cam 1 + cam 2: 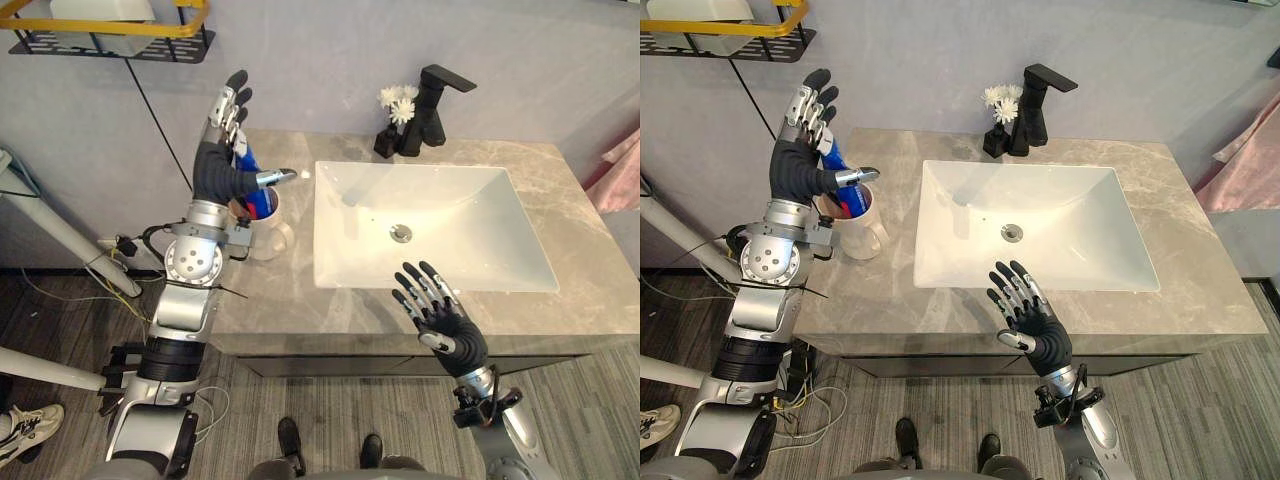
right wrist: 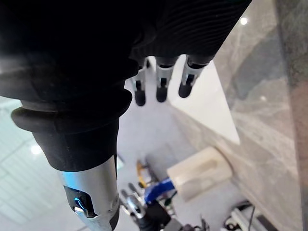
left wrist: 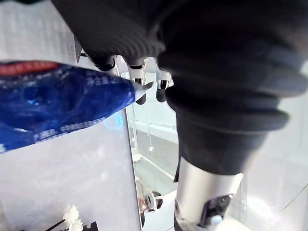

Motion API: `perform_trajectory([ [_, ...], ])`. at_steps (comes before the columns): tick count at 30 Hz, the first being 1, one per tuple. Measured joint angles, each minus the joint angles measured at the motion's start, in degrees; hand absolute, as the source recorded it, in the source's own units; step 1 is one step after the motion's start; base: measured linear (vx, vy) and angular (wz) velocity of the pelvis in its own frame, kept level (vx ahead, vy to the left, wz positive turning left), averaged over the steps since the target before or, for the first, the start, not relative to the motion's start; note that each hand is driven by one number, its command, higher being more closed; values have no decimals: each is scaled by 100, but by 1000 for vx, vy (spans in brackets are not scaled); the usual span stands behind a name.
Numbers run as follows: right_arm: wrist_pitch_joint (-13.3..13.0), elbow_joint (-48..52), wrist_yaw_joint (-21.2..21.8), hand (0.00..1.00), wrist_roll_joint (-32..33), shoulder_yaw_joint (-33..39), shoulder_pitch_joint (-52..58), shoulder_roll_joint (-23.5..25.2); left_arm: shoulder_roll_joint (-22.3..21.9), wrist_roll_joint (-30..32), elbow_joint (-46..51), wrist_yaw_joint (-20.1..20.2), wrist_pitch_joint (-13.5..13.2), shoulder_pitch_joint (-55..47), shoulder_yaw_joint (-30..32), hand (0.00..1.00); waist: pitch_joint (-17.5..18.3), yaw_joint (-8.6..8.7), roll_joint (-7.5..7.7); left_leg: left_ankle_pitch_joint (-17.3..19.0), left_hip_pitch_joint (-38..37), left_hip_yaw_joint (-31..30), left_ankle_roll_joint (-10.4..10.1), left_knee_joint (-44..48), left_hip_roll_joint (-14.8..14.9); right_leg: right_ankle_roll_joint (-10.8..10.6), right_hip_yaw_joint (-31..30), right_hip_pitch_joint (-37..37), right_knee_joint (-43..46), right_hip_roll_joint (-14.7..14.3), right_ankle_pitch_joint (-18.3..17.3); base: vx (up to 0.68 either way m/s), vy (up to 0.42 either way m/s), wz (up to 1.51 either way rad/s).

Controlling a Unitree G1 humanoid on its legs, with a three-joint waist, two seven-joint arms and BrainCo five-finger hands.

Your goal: Organize washtable

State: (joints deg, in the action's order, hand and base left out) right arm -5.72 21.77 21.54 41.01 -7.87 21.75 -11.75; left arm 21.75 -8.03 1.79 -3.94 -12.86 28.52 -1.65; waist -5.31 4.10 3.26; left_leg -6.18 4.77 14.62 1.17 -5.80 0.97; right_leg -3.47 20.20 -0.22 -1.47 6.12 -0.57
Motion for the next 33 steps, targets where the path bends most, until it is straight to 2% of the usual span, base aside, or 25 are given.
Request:
perform_trajectory([
  [8,-5,-8,-3,0,1,-51,-9,0,447,-36,206,-154,-138,709,115,0,23,-5,-41,-2,-26,-15,2,25,-6,0,7,27,4,1,0,0,0,0],
  [9,-8,-10,-4,0,0,-110,-10,-2,468,-43,318,-193,-161,793,278,100,26,-4,-48,-3,-39,-17,2,25,-6,0,7,46,2,0,0,0,0,0],
  [15,-8,-21,-4,0,-10,-179,-5,12,685,-741,965,-243,-415,662,1110,100,100,-47,-163,-2,-69,-52,2,-2,-16,2,39,97,-10,5,-5,0,0,2],
  [19,-8,-112,1,0,-11,-112,34,47,702,-1243,1611,-119,-614,-511,2061,100,202,-134,-295,-2,-70,-79,2,-3,-15,3,65,116,-39,4,-5,5,2,1],
  [23,-7,-237,9,0,-12,67,145,251,511,-1274,1993,-18,-644,-1646,2736,100,288,-226,-305,-10,-65,-241,-6,-3,-20,19,227,203,-76,12,-29,27,8,22],
  [25,-7,-287,8,0,-14,162,199,347,125,-1353,2206,77,-653,-2357,3018,100,349,-322,-301,-10,-65,-305,-6,-4,-32,26,295,239,-76,17,-53,29,8,14],
  [26,-7,-289,8,0,-14,182,234,381,-13,-1391,2259,114,-653,-2540,3059,100,353,-336,-300,-10,-65,-324,-7,-4,-37,30,312,249,-76,20,-62,19,20,16],
  [29,-7,-292,8,0,-15,284,249,561,-786,-1626,2438,276,-648,-3436,3088,100,361,-352,-293,-5,-65,-361,-13,-5,-53,29,329,275,-71,34,-78,5,38,10],
  [31,-6,-292,6,0,-14,320,260,634,-1254,-1792,2465,396,-616,-3921,2890,100,363,-350,-290,11,-65,-361,-37,-5,-66,22,329,278,-70,48,-85,-8,46,3],
  [32,-4,-293,4,0,-14,346,294,698,-1591,-1913,2465,502,-541,-4316,2494,100,363,-348,-288,13,-66,-364,-39,-6,-81,1,335,275,-62,67,-99,-11,60,3],
  [33,-4,-293,4,0,-14,346,303,699,-1664,-1947,2464,554,-500,-4413,2368,100,363,-346,-288,13,-67,-364,-39,-6,-86,-3,336,274,-55,74,-102,-8,52,3],
])
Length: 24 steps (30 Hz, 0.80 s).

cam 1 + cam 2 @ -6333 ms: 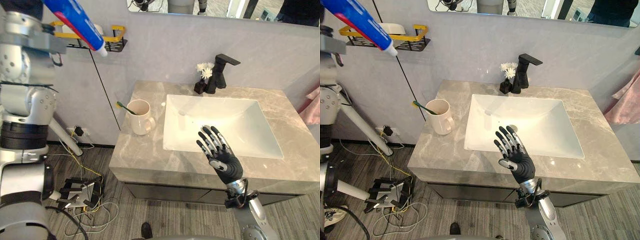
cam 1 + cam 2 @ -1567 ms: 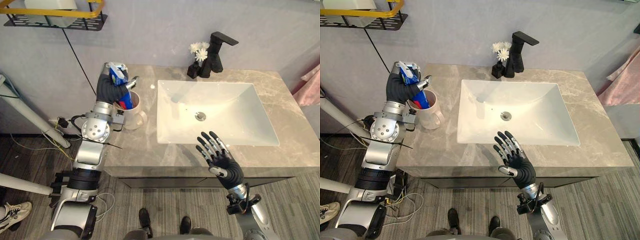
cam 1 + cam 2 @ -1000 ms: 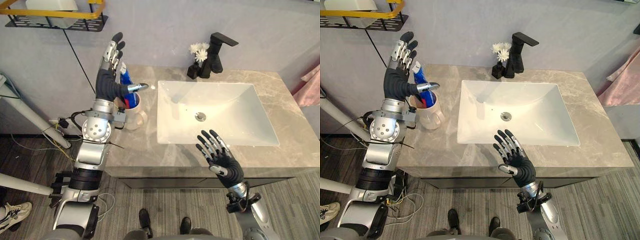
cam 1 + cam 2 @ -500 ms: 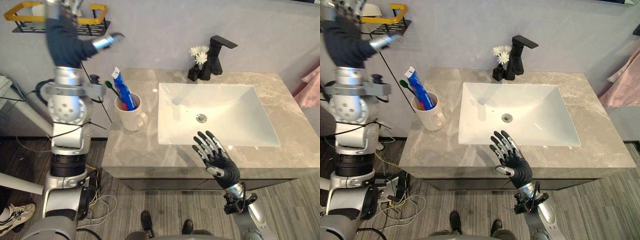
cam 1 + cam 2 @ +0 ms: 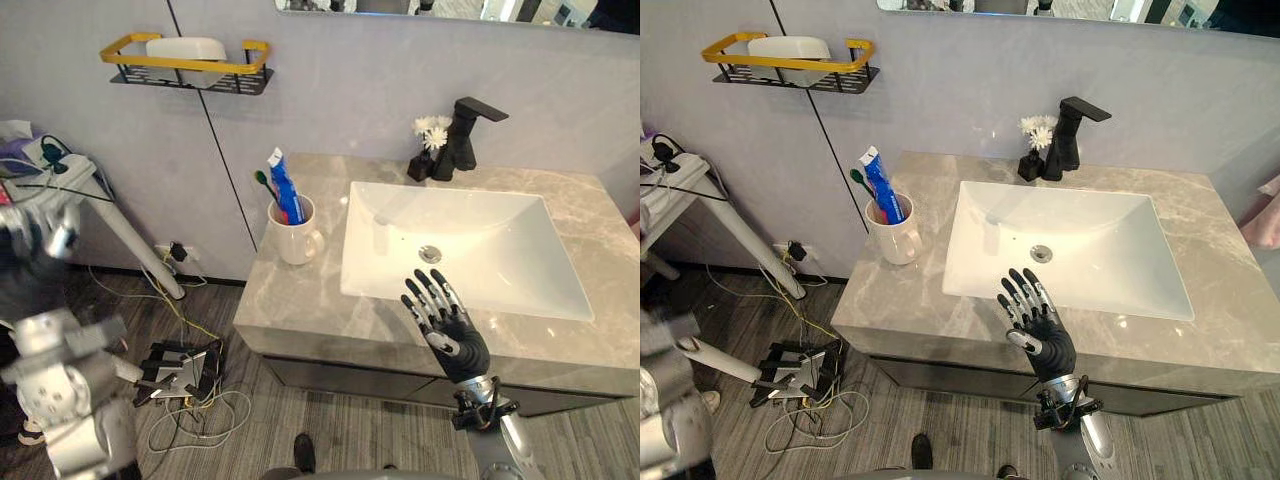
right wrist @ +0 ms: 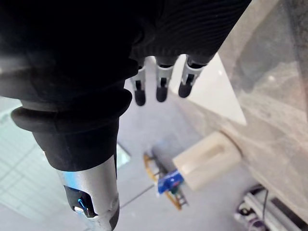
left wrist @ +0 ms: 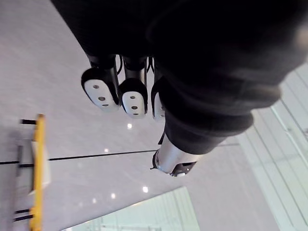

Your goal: Organize washtable

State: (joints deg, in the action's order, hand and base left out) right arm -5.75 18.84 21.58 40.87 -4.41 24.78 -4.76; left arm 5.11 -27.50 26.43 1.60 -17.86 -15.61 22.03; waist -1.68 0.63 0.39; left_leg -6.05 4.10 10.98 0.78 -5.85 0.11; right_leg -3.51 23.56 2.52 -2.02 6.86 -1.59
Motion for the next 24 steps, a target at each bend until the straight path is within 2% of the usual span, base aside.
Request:
perform_trajectory([
  [3,6,0,0,0,0,7,35,2,-205,-58,-8,250,176,-257,-431,100,-2,6,9,1,1,4,0,0,-15,-33,0,-3,8,18,-20,5,43,0],
  [6,12,0,-2,0,0,16,38,14,-223,-57,-143,457,252,-317,-717,100,-11,16,26,2,2,10,1,0,-15,-37,-2,-9,15,22,-21,19,22,-1],
  [13,13,0,-10,0,2,13,28,29,-202,236,-735,587,501,-185,-1316,100,-56,34,89,6,14,57,4,2,-4,-41,-25,-35,1,16,-15,39,4,-3],
  [18,12,-4,-24,0,5,7,-73,27,-29,356,-955,582,520,247,-1488,100,-97,41,136,19,11,179,32,4,5,-78,-107,-83,4,18,11,51,5,-12],
  [24,12,-5,-46,0,7,11,-88,-3,186,398,-1214,584,638,637,-1610,100,-208,168,169,33,-7,224,48,32,5,-88,-171,-91,3,20,18,45,7,-5],
])
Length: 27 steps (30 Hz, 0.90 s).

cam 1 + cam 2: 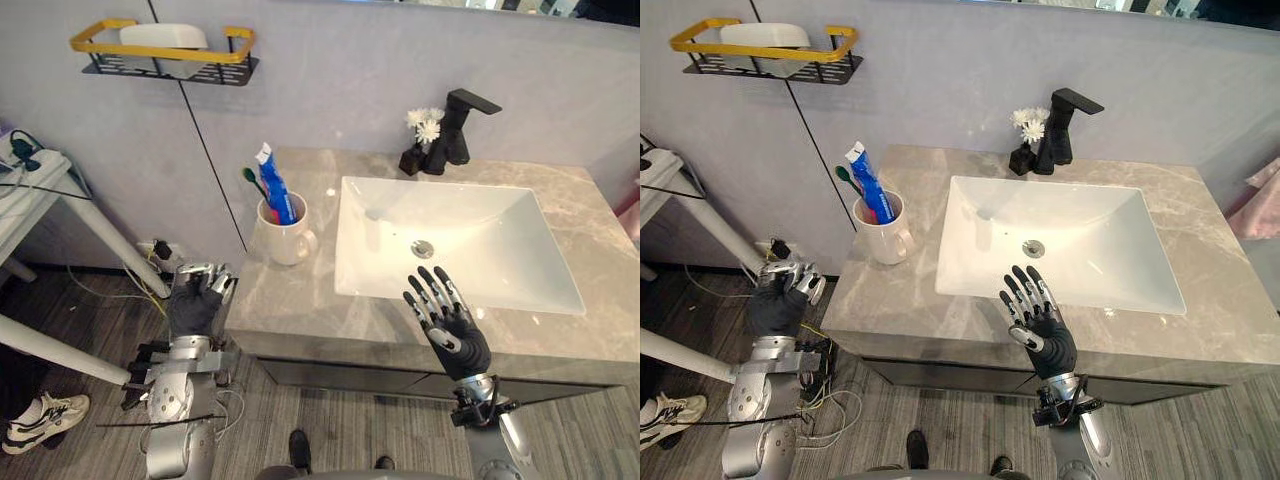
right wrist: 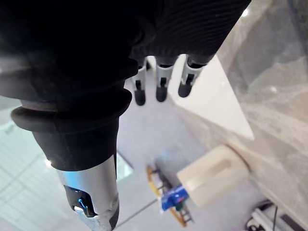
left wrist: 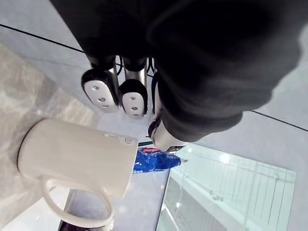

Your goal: Organize washtable

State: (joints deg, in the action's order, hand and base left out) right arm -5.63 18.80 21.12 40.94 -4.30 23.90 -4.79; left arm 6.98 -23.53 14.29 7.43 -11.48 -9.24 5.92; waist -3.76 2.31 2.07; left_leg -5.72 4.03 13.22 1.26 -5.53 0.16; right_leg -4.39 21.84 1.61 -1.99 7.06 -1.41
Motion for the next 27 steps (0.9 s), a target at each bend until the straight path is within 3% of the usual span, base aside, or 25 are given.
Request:
perform_trajectory([
  [13,108,1,4,0,5,-5,3,-139,556,407,-341,11,115,669,-253,100,-189,11,21,65,7,166,-18,-1,21,1,-161,-102,21,-2,0,14,8,-7],
  [27,112,9,9,0,23,44,0,-251,585,576,-761,119,185,811,-405,100,-229,18,46,110,67,256,18,4,14,-3,-244,-196,27,5,2,10,5,-2],
])
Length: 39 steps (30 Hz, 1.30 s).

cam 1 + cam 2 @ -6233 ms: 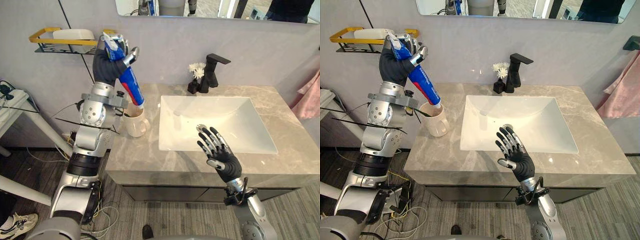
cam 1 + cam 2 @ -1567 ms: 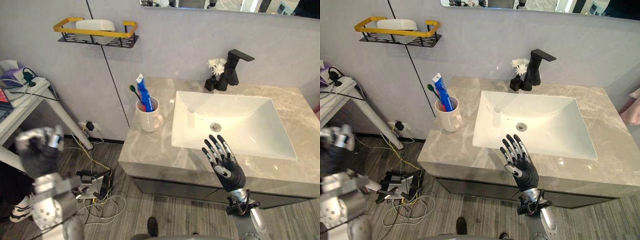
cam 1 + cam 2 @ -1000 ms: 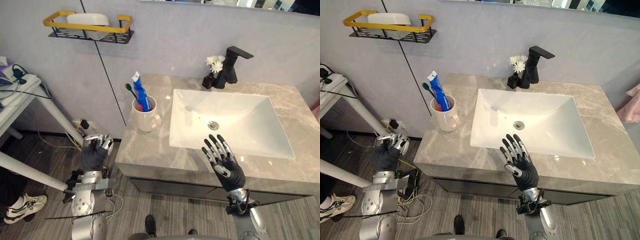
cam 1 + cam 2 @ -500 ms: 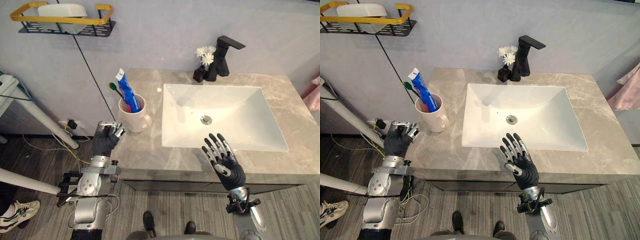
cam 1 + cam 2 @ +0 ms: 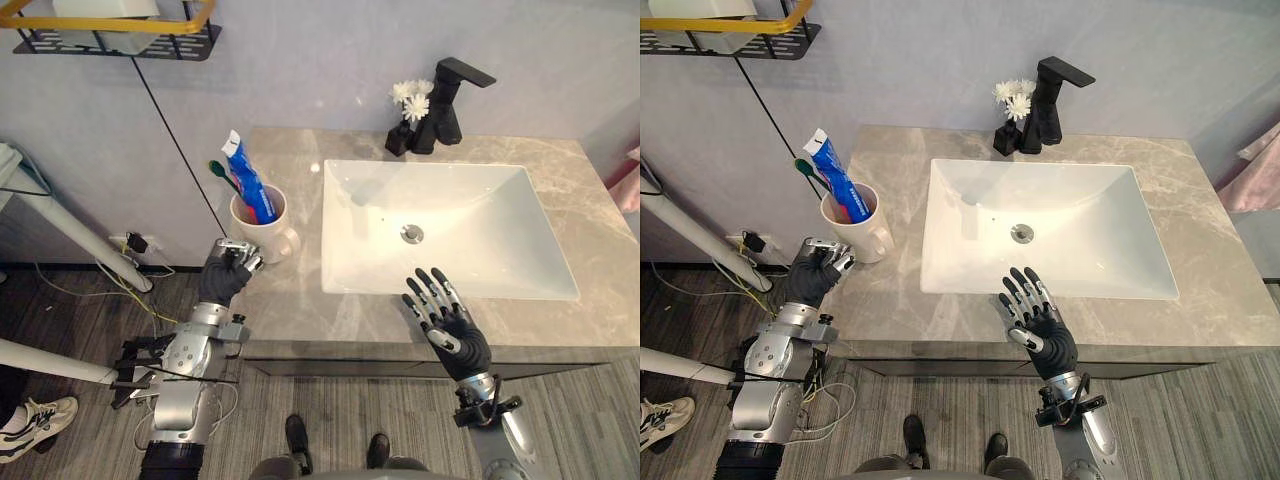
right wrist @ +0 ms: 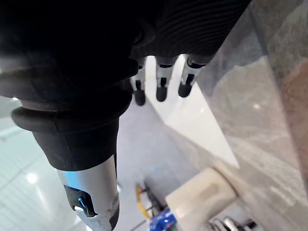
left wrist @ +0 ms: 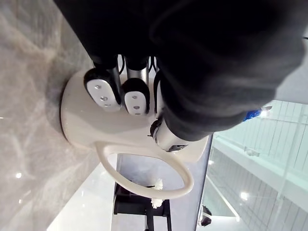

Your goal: Organize washtable

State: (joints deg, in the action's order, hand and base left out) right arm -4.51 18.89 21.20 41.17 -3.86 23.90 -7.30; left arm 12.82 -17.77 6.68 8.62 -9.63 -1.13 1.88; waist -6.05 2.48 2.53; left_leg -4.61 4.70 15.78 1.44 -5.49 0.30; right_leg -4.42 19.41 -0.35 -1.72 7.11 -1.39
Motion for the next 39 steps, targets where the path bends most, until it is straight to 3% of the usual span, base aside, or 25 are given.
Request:
perform_trajectory([
  [22,1,53,-1,0,46,126,-8,-4,106,50,-295,-1,31,254,10,100,-167,5,36,39,43,124,-9,1,-2,-15,-93,-90,47,2,10,-2,3,-1],
  [39,55,65,2,0,47,119,-158,-5,214,281,-756,-137,75,1026,-226,100,-277,43,51,32,30,162,18,5,-17,-23,-104,-88,57,13,18,-1,1,0],
])
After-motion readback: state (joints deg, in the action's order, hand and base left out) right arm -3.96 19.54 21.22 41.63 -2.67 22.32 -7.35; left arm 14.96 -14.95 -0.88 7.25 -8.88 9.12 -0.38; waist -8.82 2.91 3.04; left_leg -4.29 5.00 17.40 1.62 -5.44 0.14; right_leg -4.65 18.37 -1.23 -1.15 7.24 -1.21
